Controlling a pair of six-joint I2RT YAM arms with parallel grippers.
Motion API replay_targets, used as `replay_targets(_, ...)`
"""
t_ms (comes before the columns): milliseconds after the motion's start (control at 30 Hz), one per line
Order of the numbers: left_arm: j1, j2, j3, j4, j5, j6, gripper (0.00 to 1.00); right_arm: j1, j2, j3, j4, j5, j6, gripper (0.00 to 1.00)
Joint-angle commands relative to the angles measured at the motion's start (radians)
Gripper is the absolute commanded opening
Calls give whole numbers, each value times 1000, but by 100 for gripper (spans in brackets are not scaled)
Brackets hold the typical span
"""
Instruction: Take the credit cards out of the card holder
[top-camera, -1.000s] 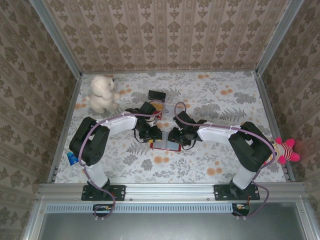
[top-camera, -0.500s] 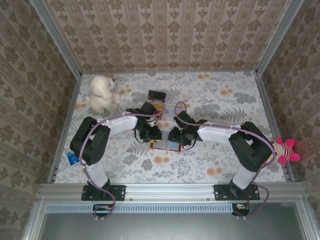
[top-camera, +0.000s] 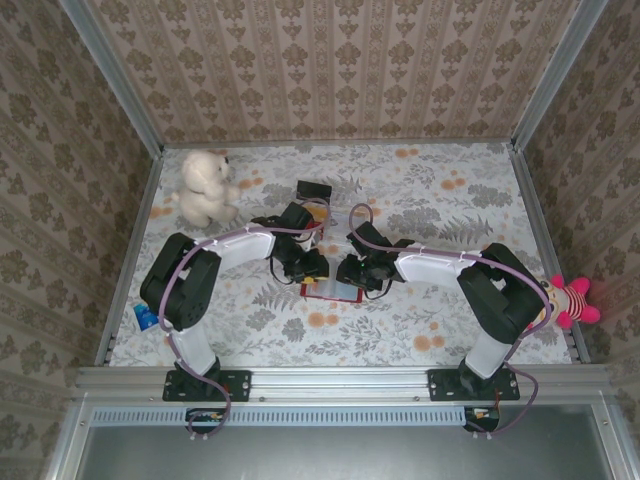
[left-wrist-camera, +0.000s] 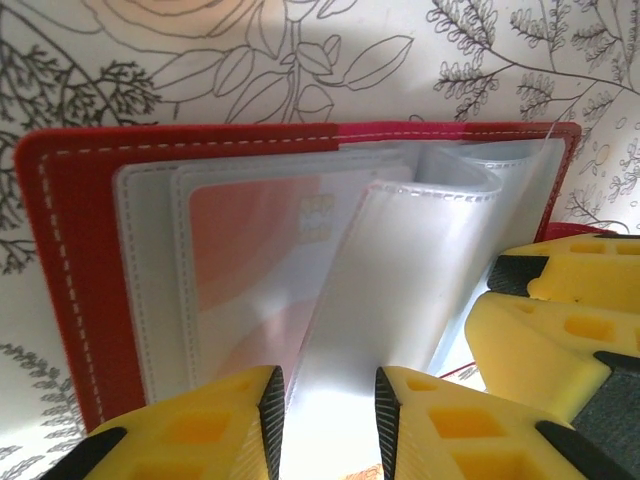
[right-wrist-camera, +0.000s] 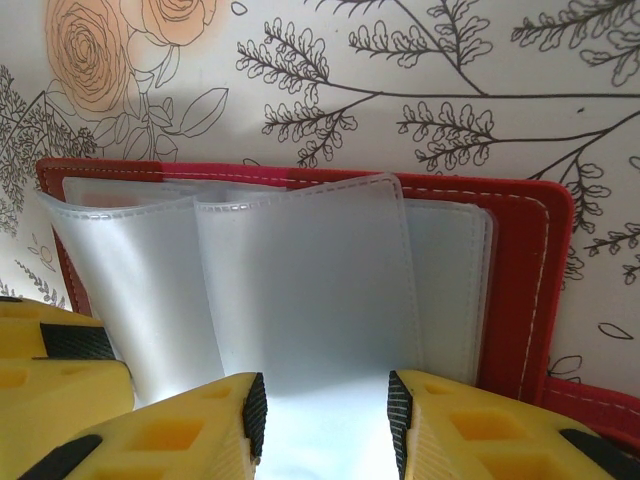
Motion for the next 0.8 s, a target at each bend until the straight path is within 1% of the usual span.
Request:
replay_targets(0, -6, 33, 5, 18, 39, -12, 34, -9, -11, -11, -9, 0, -10, 40)
replay_targets(200, -21, 66, 31, 28, 58, -25, 36, -22, -75, -39, 26, -8, -4, 40)
replay_targets(367, -31, 61, 54, 46, 80, -31, 37, -38, -167, -93, 99, -2, 11, 40)
replay_targets(600, -54, 81, 91, 59, 93, -36, 38, -65, -276, -149, 117, 50, 27, 40)
replay_targets(767, -91, 112, 135, 70, 99, -49, 39, -90, -352, -186, 99, 91, 41, 40)
